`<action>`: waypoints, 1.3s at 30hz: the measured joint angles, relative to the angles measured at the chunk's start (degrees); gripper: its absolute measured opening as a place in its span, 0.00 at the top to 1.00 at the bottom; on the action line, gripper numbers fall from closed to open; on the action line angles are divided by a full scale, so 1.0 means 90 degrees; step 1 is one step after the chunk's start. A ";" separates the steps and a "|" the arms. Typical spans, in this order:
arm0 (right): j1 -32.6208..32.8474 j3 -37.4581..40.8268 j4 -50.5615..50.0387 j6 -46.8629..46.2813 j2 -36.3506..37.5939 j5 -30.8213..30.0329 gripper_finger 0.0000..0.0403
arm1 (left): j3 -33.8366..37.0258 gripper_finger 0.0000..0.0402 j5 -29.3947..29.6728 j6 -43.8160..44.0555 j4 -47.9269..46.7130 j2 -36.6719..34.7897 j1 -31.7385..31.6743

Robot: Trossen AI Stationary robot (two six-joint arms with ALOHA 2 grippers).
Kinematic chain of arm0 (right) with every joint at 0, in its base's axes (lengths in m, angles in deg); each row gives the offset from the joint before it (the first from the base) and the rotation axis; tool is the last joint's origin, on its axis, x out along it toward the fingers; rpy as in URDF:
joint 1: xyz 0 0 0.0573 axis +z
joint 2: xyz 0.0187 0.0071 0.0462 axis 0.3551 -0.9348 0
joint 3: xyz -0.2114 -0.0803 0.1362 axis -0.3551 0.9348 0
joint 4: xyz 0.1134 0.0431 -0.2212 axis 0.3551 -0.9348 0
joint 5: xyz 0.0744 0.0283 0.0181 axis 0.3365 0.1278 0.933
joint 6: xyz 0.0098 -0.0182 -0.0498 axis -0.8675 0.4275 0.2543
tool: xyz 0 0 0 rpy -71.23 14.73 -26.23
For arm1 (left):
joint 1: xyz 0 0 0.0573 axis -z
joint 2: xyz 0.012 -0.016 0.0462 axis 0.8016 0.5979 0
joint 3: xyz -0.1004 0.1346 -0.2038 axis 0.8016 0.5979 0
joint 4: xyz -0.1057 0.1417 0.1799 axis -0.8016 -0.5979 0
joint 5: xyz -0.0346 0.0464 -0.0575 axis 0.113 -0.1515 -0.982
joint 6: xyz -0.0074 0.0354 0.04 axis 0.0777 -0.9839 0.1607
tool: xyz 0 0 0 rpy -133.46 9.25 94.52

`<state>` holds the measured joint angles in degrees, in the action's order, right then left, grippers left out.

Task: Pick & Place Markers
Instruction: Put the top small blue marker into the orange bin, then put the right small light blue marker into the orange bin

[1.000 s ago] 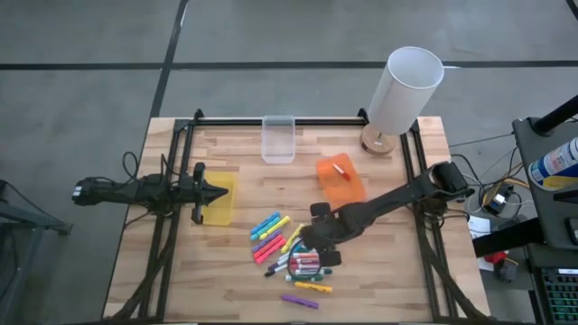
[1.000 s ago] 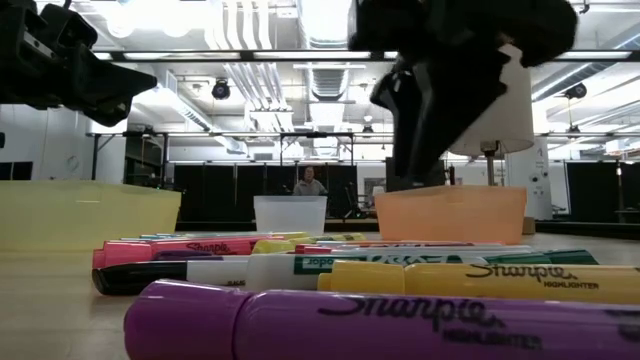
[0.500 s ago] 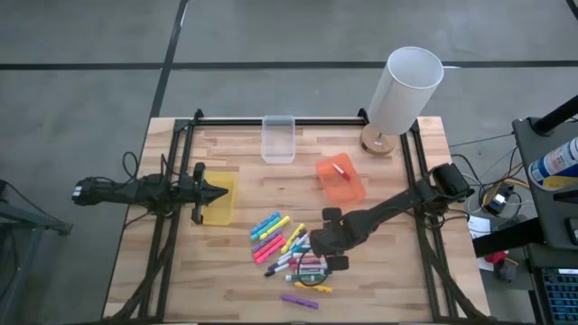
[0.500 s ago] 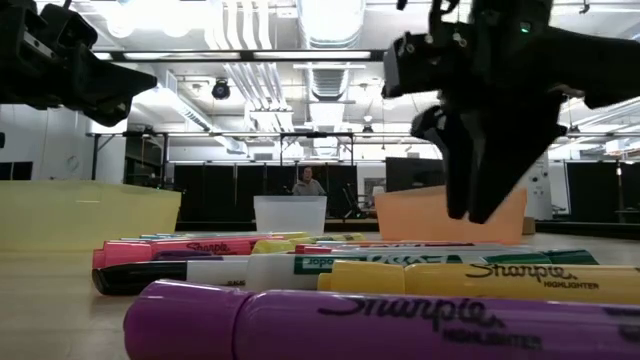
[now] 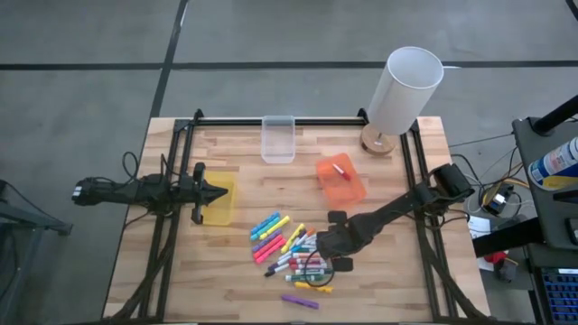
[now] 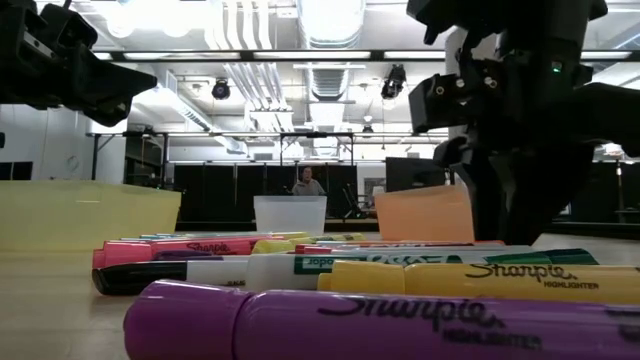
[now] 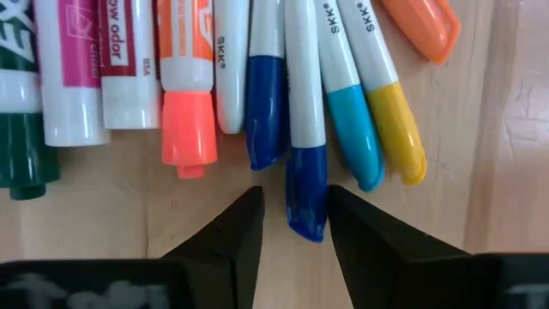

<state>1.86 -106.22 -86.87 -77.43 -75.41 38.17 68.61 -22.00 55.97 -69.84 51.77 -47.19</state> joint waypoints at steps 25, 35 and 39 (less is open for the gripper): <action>-0.0158 -0.0996 -0.0471 -0.0023 -0.0037 0.0032 0.91 | 0.0000 1.00 0.0000 0.0001 0.0000 0.0017 0.0001; -0.0347 -0.1888 -0.1270 0.0430 -0.0020 -0.0226 0.98 | 0.0000 1.00 0.0000 0.0000 0.0002 0.0024 0.0001; -0.0344 -0.1900 -0.1266 0.0430 -0.0018 -0.0204 0.98 | 0.0000 1.00 0.0001 0.0000 0.0000 0.0024 0.0000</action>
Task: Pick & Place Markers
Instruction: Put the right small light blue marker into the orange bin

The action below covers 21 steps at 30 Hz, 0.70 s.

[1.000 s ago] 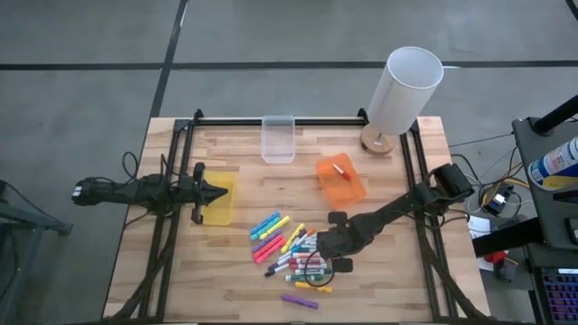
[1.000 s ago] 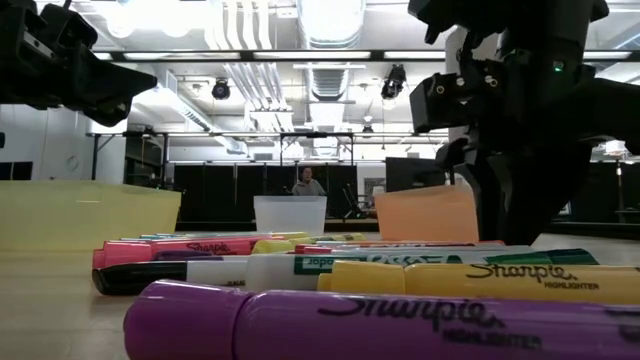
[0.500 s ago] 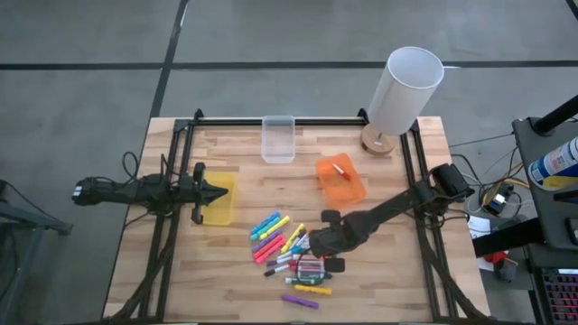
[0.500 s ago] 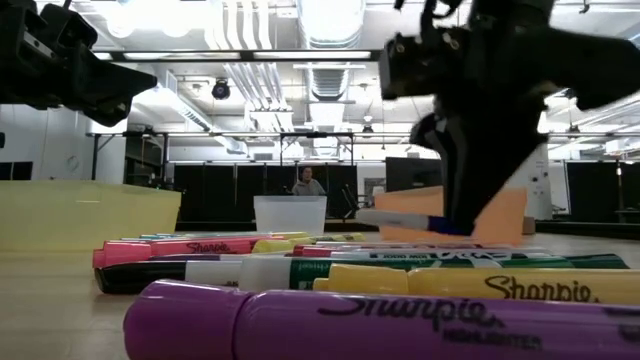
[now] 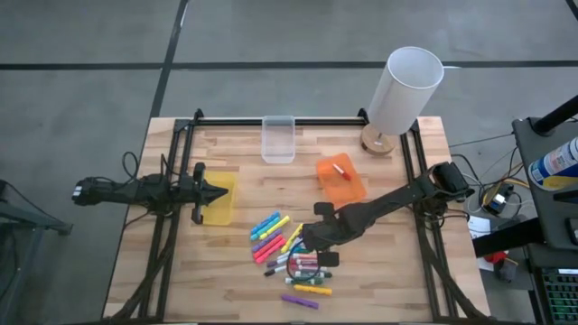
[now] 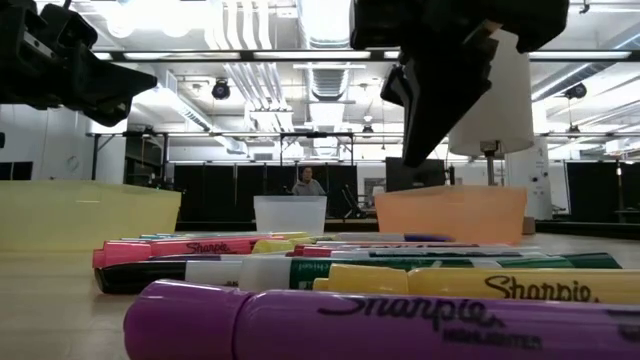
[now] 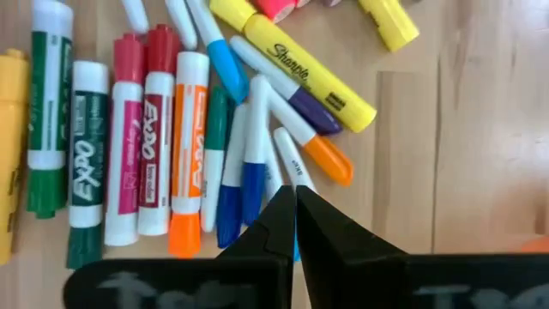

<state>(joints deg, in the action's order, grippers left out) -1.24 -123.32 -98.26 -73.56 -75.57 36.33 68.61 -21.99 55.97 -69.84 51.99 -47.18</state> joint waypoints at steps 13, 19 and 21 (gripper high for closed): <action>0.0018 0.0341 0.1308 -0.0360 -0.0015 0.0311 0.75 | 0.0000 1.00 -0.0001 -0.0001 0.0000 0.0000 -0.0002; 0.0018 0.0867 0.2315 -0.0382 -0.0017 0.0308 0.63 | 0.0000 1.00 -0.0001 -0.0002 0.0000 0.0000 -0.0002; 0.0018 0.0989 0.2529 -0.0382 -0.0017 0.0308 0.62 | 0.0000 1.00 -0.0001 -0.0001 0.0001 0.0000 0.0000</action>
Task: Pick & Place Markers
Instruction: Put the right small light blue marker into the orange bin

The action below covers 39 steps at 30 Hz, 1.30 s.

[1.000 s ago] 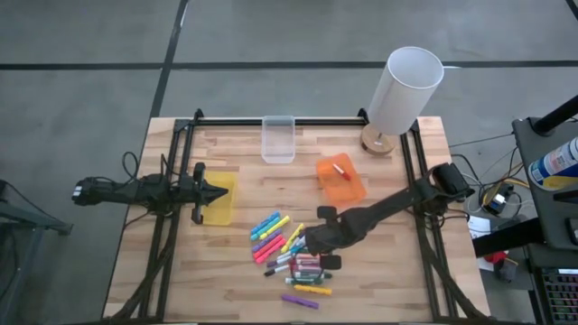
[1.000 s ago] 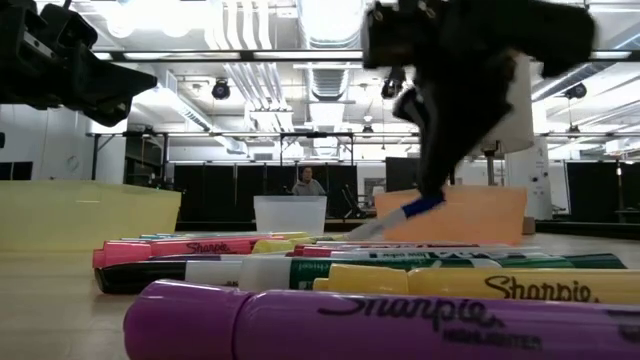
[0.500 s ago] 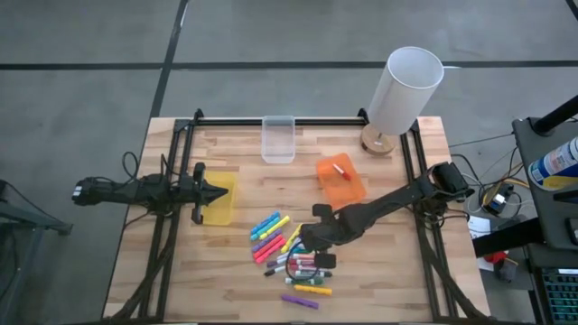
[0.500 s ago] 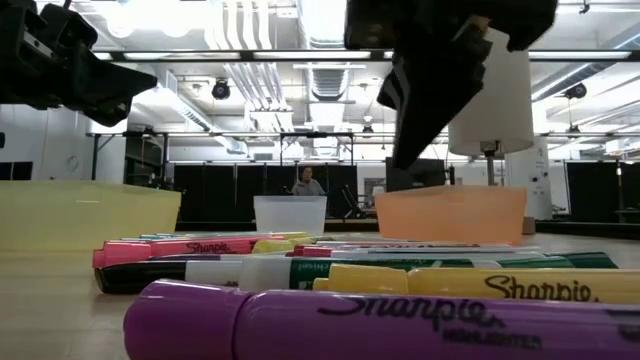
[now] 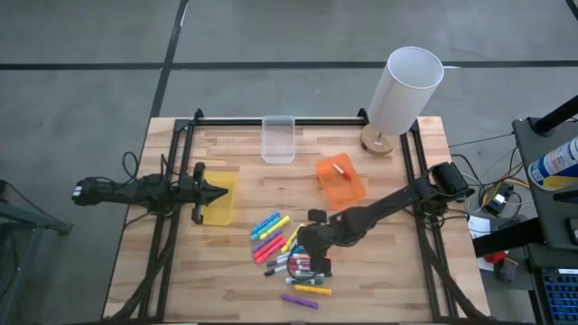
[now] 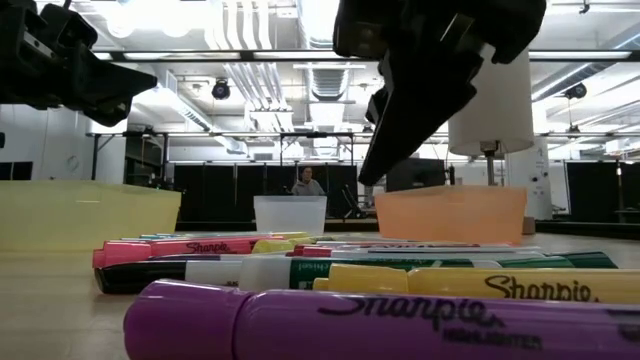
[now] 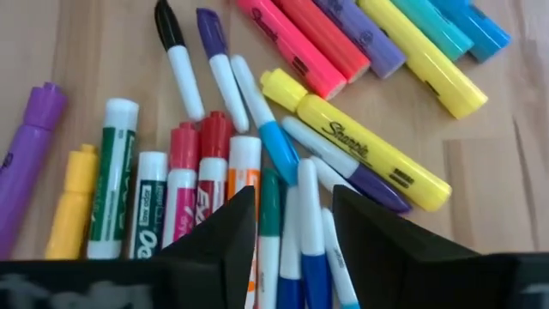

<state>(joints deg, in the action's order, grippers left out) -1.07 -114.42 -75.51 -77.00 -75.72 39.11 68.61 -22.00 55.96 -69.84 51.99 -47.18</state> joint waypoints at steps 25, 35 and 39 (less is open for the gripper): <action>0.0000 0.1432 0.1863 -0.0196 -0.0002 -0.0242 0.67 | 0.0000 1.00 0.0000 -0.0001 -0.0001 0.0000 -0.0002; 0.0000 0.1510 0.1846 -0.0216 -0.0005 -0.0478 0.72 | 0.0000 1.00 0.0000 -0.0001 0.0002 0.0000 -0.0002; 0.0024 0.1559 0.1823 -0.0216 -0.0005 -0.0476 0.73 | 0.0000 1.00 0.0000 0.0001 0.0000 0.0002 0.0001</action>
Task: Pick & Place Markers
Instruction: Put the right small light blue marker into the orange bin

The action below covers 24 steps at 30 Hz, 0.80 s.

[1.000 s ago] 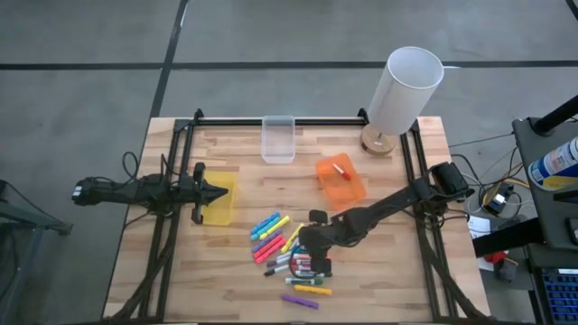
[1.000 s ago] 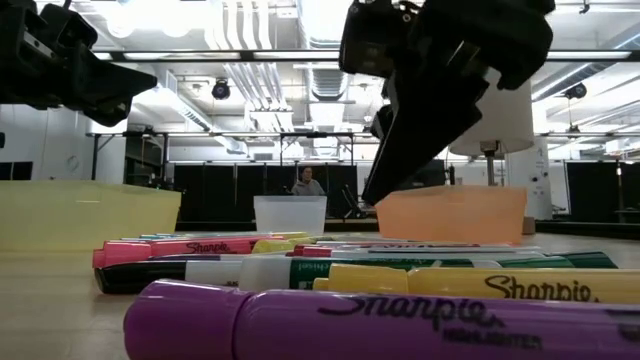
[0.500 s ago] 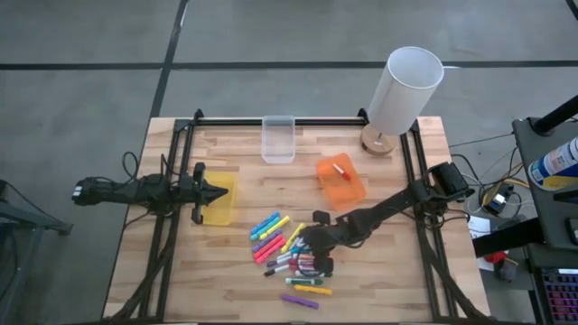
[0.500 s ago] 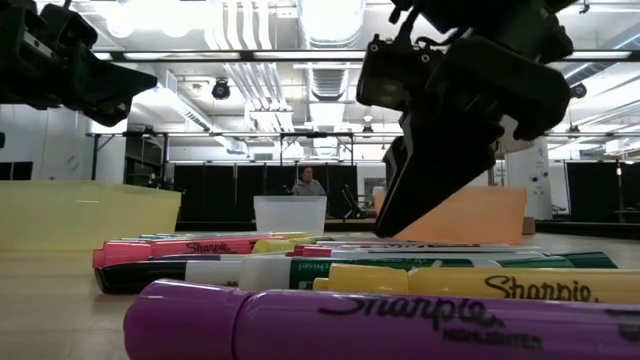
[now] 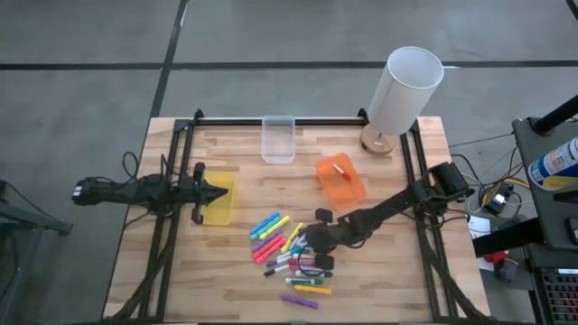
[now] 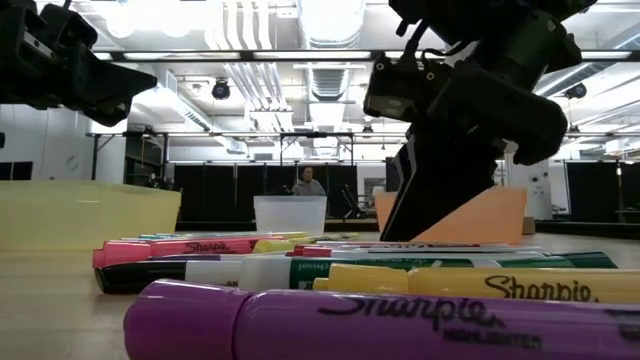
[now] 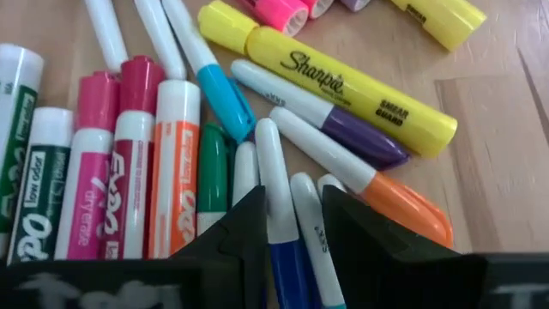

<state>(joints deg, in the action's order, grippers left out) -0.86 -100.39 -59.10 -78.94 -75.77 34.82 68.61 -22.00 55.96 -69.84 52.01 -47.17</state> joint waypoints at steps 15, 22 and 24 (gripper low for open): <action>0.0015 0.0296 0.0052 -0.0022 0.0012 -0.0066 0.73 | 0.0000 1.00 0.0000 -0.0001 -0.0001 0.0000 0.0000; 0.0013 0.0062 -0.0279 0.0075 0.0024 0.0028 0.73 | 0.0000 1.00 0.0002 0.0001 -0.0001 0.0000 -0.0002; 0.0014 -0.0068 -0.0581 0.0078 0.0024 0.0028 0.73 | 0.0000 1.00 0.0002 0.0000 0.0000 0.0000 -0.0001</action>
<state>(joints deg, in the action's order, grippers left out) -0.73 -101.00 -64.33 -78.24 -75.55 35.07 68.61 -21.98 55.96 -69.84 52.01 -47.18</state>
